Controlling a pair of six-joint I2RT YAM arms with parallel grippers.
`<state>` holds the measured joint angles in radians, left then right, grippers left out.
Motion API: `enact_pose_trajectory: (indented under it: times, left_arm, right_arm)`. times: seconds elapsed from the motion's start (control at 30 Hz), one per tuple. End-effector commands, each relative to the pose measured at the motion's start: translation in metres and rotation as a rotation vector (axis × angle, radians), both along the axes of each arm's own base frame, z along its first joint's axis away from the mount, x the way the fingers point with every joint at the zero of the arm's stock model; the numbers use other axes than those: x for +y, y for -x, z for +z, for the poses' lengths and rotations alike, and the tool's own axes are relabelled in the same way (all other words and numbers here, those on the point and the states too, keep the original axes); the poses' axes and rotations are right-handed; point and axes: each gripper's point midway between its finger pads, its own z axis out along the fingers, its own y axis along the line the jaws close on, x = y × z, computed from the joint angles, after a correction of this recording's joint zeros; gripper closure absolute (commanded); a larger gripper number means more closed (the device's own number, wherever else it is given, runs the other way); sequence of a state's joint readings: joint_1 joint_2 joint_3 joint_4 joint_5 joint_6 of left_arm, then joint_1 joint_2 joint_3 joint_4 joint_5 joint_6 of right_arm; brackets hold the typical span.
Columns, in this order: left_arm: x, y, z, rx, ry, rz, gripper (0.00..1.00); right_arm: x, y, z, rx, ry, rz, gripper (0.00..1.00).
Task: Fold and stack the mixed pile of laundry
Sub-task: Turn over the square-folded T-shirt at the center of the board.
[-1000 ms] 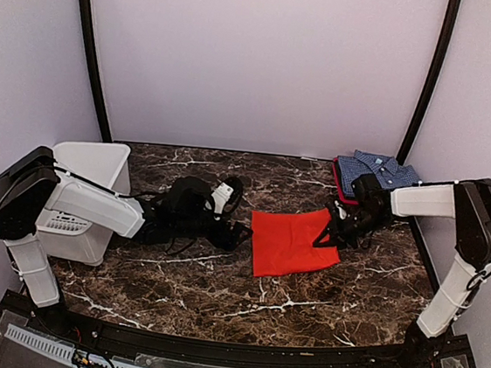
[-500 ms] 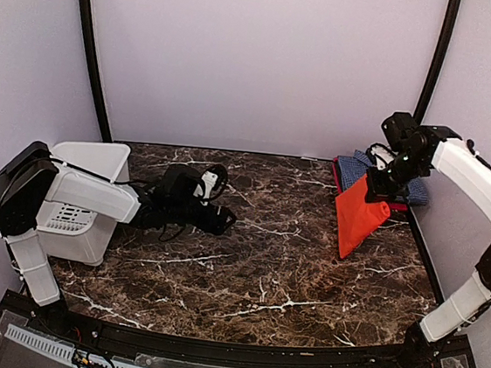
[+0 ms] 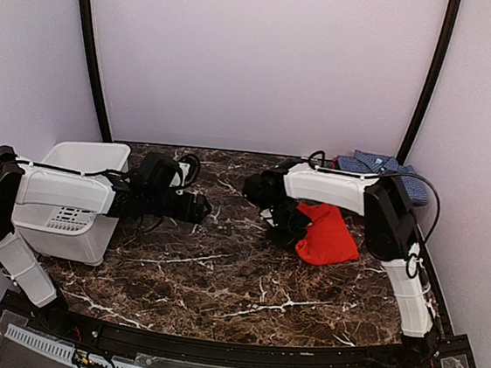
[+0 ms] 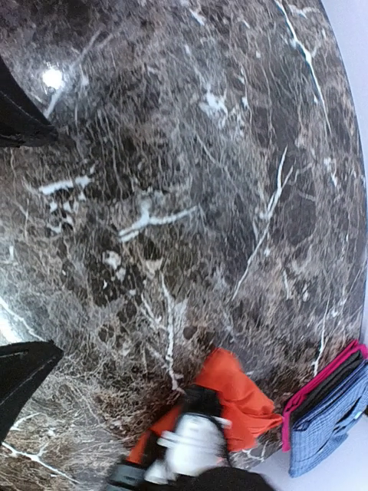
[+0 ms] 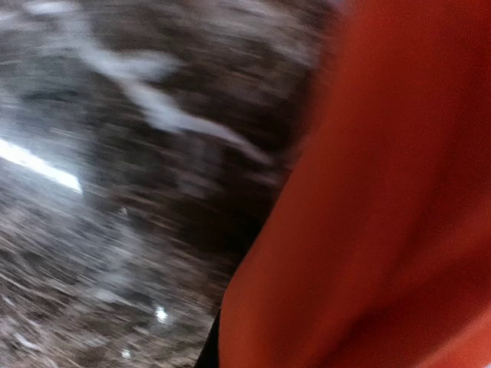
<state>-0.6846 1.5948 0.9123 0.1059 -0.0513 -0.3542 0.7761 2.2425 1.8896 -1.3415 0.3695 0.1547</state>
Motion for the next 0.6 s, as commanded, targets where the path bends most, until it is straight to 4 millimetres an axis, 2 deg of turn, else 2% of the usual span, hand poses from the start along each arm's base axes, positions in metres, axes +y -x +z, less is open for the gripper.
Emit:
enact_pose_trajectory:
  times: [0.0,0.07,0.1,0.17,0.23,0.3,0.4,0.5,0.57]
  left_arm:
    - [0.043,0.001,0.014,0.047,0.046,0.137,0.13]
    - [0.057,0.000,0.017,0.065,0.070,0.179,0.14]
    - [0.060,0.001,0.017,0.076,0.076,0.189,0.14]
    - [0.072,0.000,0.019,0.088,0.097,0.228,0.14]
    - [0.081,0.001,0.022,0.092,0.111,0.260,0.14]
    - [0.086,0.003,0.028,0.087,0.131,0.279,0.14]
    - [0.085,0.005,0.039,0.071,0.175,0.271,0.14]
    - [0.077,0.008,0.043,0.072,0.217,0.232,0.14]
    - [0.068,0.008,0.047,0.069,0.249,0.198,0.15]
  right_arm:
    - [0.079,0.031,0.004,0.029,-0.081,0.113,1.00]
    - [0.102,0.041,-0.009,0.056,-0.116,0.120,0.99]
    - [0.110,0.044,-0.014,0.069,-0.141,0.113,0.94]
    - [0.128,0.049,-0.019,0.097,-0.223,0.095,0.77]
    - [0.145,0.054,-0.013,0.118,-0.321,0.085,0.62]
    - [0.163,0.056,0.004,0.111,-0.423,0.092,0.50]
    - [0.199,0.064,0.045,0.107,-0.646,0.165,0.43]
    - [0.228,0.087,0.092,0.172,-0.898,0.282,0.39]
    - [0.237,0.103,0.116,0.207,-1.029,0.379,0.37]
